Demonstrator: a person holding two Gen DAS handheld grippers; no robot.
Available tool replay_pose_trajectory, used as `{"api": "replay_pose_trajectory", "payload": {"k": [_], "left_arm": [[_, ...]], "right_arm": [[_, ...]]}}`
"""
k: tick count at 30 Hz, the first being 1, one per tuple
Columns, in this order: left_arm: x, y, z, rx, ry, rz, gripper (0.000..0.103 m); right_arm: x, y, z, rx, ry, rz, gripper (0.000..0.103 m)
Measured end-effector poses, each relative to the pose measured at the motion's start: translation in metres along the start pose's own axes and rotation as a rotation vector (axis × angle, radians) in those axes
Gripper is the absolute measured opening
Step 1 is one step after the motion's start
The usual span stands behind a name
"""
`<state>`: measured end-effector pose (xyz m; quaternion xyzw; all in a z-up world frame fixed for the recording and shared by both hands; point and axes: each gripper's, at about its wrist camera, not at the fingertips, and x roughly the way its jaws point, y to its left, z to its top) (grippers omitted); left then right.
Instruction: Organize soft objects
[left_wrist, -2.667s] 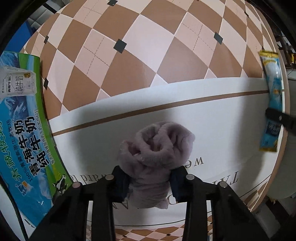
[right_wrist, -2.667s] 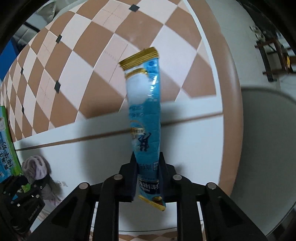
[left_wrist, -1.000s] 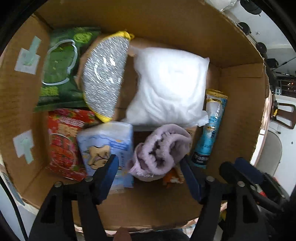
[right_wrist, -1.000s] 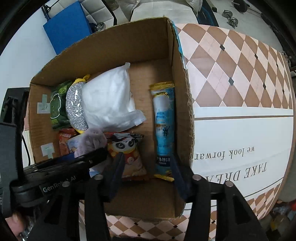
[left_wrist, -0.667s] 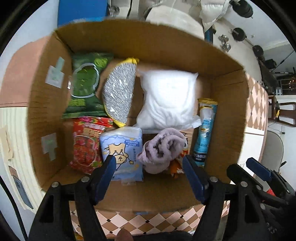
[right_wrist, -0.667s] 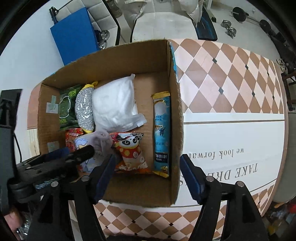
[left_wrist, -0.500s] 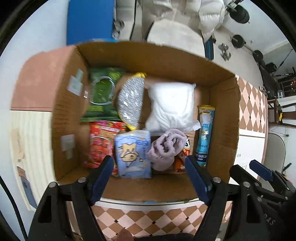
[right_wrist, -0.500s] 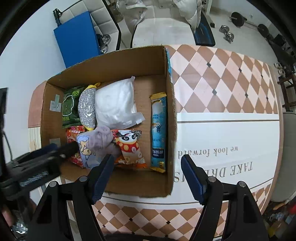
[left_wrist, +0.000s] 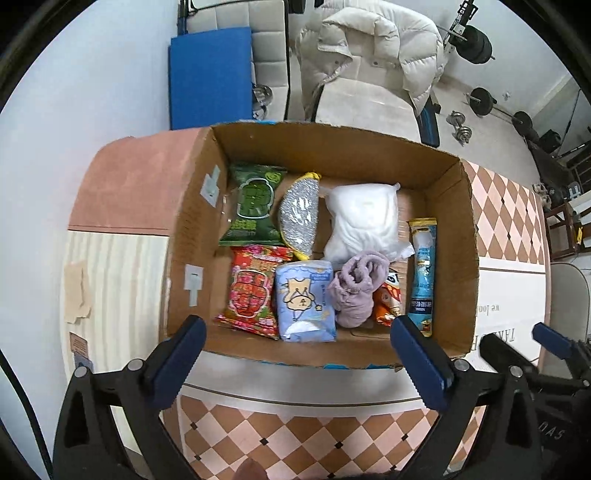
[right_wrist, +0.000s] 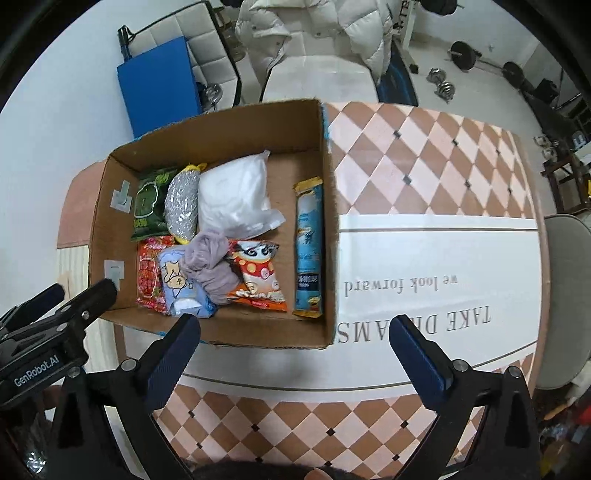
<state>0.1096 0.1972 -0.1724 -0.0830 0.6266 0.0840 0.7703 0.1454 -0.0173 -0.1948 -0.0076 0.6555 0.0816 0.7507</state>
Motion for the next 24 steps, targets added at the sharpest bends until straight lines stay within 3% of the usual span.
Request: {"api": "replay_pose_trajectory", "payload": {"k": [10,24], "left_arm": [[-0.074,-0.001,-0.023,0.023,-0.132,0.052,0.102],[-0.175,-0.004,-0.077,0.018,-0.277,0.024,0.102]], "right_arm": [[-0.070,-0.002,-0.026,-0.011,-0.128,-0.025,0.103],[-0.198,0.001,-0.092,-0.047,-0.337,-0.022,0.103]]}}
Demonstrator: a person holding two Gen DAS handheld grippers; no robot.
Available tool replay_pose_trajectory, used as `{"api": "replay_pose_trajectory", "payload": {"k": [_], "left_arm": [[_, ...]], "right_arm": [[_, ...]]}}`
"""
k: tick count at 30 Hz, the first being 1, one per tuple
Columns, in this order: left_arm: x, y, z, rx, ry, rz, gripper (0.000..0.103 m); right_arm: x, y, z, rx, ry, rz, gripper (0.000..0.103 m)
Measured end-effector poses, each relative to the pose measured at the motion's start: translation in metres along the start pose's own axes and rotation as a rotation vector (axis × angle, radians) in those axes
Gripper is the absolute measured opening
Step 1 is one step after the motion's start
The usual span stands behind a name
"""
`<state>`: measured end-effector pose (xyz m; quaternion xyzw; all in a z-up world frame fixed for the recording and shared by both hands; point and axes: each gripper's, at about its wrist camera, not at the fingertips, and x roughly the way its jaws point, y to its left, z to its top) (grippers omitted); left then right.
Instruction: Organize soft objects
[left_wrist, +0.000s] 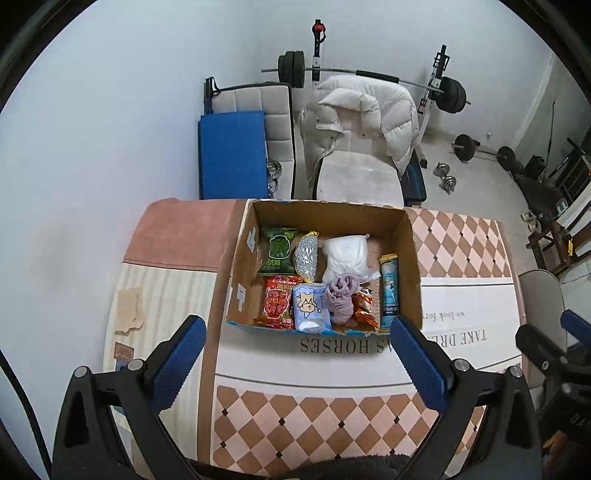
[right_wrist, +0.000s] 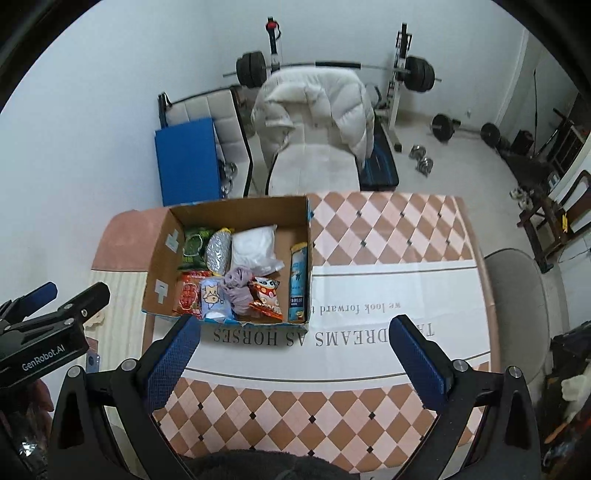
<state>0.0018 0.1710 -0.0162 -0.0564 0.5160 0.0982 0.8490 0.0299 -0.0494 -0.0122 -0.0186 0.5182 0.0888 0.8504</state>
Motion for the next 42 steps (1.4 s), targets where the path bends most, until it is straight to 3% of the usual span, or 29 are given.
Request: {"api": "replay_pose_trajectory", "payload": {"k": [7,15,28,42], "left_arm": [[-0.041,0.005,-0.009,-0.009,-0.039,-0.026,0.102],[-0.061,0.007,-0.014,-0.021,-0.075,-0.031,0.102],[-0.044,0.000,-0.017,-0.020,-0.079,-0.009,0.102],[-0.034,-0.002,-0.019,-0.004,-0.066,0.017,0.102]], "right_arm": [[-0.046,0.000,-0.009,-0.014,-0.053,-0.002,0.103],[-0.069,0.002,-0.013,-0.025,-0.086,-0.001,0.103],[-0.049,0.008,-0.015,-0.035,-0.091,-0.053,0.103],[-0.039,0.015,-0.008,-0.032,-0.096,-0.047,0.103]]}}
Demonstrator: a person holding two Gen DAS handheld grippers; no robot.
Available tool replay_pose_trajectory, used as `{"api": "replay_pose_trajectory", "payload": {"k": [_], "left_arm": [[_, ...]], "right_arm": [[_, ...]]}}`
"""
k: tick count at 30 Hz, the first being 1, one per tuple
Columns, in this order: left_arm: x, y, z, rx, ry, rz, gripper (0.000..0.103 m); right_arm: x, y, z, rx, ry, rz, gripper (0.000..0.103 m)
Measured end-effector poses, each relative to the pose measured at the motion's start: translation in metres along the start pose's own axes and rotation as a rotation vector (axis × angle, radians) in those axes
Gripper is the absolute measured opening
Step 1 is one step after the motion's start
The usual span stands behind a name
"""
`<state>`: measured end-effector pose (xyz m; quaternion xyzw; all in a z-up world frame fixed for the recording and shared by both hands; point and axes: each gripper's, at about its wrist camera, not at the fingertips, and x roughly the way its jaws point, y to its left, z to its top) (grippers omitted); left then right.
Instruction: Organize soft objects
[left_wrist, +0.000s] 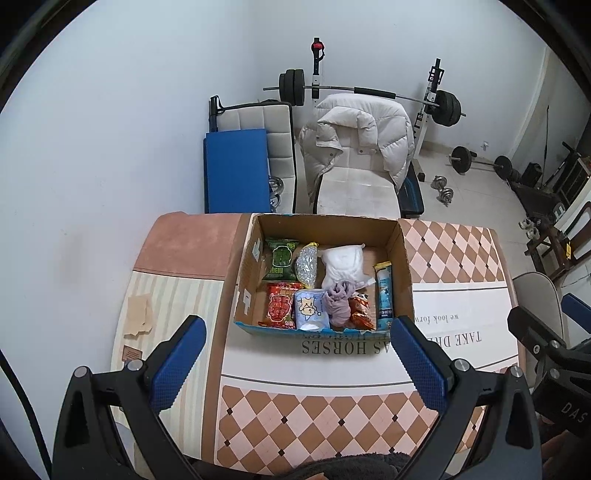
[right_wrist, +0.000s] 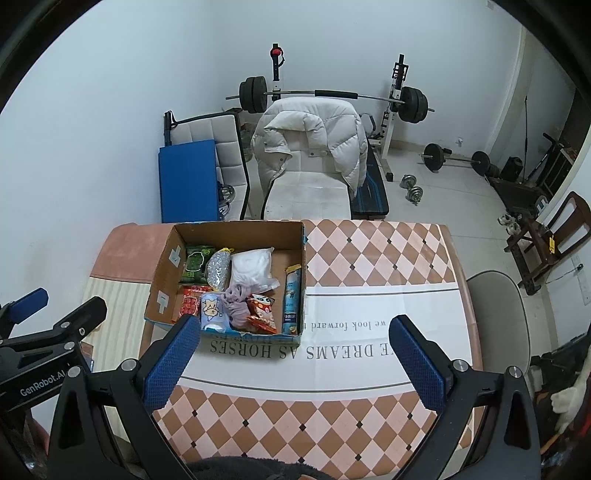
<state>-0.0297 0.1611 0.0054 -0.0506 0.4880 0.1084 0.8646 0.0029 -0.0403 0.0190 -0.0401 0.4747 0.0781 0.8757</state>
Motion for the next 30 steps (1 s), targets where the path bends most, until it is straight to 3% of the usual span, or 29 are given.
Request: {"api": "replay_pose_trajectory", "payload": {"k": [30], "left_arm": [[0.0035,0.0011,0.0000,0.009,0.008,-0.009,0.102]], "right_arm": [[-0.0041,-0.0078,0.0007,0.026,-0.002,-0.018,0.103]]}}
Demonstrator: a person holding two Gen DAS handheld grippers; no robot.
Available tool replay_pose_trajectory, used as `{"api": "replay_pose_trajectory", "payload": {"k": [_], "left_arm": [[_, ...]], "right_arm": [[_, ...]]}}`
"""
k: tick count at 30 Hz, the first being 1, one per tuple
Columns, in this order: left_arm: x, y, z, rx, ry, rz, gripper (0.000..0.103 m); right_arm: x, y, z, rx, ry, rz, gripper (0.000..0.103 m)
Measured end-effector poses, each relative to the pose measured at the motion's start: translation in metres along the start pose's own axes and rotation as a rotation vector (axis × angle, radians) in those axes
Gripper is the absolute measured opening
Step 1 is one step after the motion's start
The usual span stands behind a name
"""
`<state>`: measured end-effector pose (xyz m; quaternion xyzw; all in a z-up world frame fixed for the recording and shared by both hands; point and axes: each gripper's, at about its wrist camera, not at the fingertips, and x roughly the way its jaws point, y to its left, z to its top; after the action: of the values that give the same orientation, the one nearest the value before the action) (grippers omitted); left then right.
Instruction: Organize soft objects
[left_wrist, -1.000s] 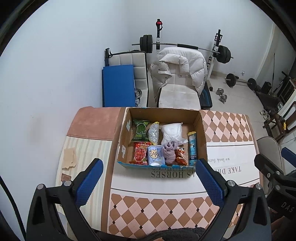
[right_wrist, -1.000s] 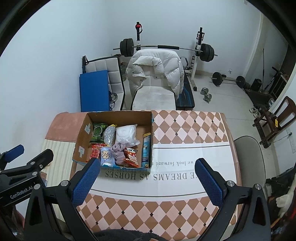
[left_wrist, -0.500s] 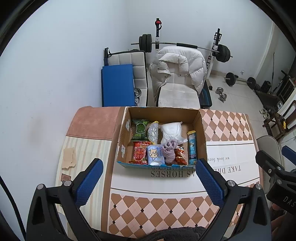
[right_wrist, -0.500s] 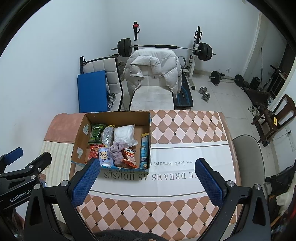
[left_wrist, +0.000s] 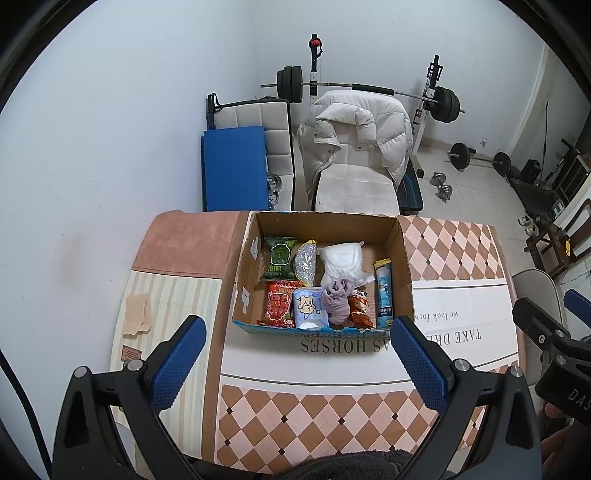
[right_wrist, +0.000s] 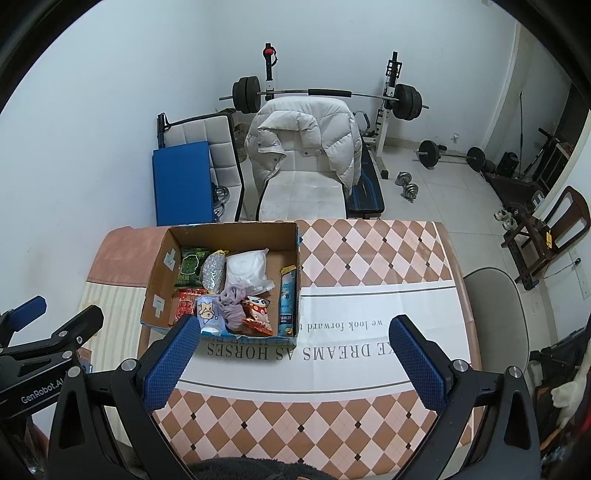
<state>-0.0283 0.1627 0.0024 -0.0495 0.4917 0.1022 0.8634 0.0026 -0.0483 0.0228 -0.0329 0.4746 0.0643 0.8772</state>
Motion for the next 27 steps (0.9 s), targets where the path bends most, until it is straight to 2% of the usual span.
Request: {"api": "replay_pose_trajectory", "payload": {"k": [27], "left_arm": [[0.0025,0.0009,0.0010,0.004,-0.004,-0.001,0.102]], "right_arm": [[-0.0016,0.0002,0.0064,-0.004,-0.011,-0.018,0.103]]}}
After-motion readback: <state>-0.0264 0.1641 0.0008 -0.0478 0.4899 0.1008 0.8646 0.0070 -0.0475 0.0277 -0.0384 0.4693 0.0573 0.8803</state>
